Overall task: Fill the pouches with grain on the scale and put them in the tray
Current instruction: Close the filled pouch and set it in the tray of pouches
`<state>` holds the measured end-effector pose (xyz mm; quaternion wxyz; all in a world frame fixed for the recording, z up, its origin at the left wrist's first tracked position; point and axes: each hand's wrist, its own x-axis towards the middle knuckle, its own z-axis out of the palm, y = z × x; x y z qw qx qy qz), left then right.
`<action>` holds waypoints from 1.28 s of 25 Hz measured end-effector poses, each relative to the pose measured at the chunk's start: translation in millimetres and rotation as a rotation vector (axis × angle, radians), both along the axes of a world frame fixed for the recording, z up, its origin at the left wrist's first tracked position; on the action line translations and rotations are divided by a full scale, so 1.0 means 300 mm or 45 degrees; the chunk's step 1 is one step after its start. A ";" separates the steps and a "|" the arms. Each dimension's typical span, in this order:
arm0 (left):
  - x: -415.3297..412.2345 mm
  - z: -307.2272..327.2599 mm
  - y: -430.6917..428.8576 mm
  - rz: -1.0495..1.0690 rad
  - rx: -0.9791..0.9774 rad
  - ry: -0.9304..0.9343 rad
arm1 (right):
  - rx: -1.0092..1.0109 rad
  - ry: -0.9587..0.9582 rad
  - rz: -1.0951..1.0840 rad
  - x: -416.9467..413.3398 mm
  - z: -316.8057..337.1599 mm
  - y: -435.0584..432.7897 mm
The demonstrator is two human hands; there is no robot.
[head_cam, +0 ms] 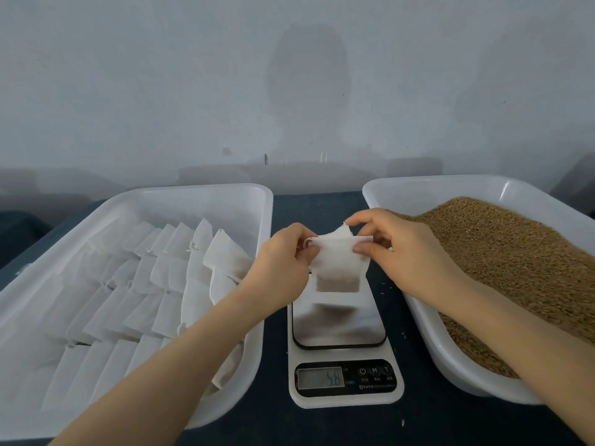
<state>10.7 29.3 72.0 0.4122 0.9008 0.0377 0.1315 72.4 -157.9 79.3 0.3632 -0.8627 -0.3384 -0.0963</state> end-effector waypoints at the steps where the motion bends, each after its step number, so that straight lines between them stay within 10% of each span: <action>1: -0.003 -0.001 0.001 0.000 0.016 0.011 | -0.015 -0.008 0.005 -0.001 -0.003 0.001; 32: -0.009 0.004 -0.019 -0.098 0.049 0.161 | -0.081 0.157 0.034 -0.023 -0.033 0.002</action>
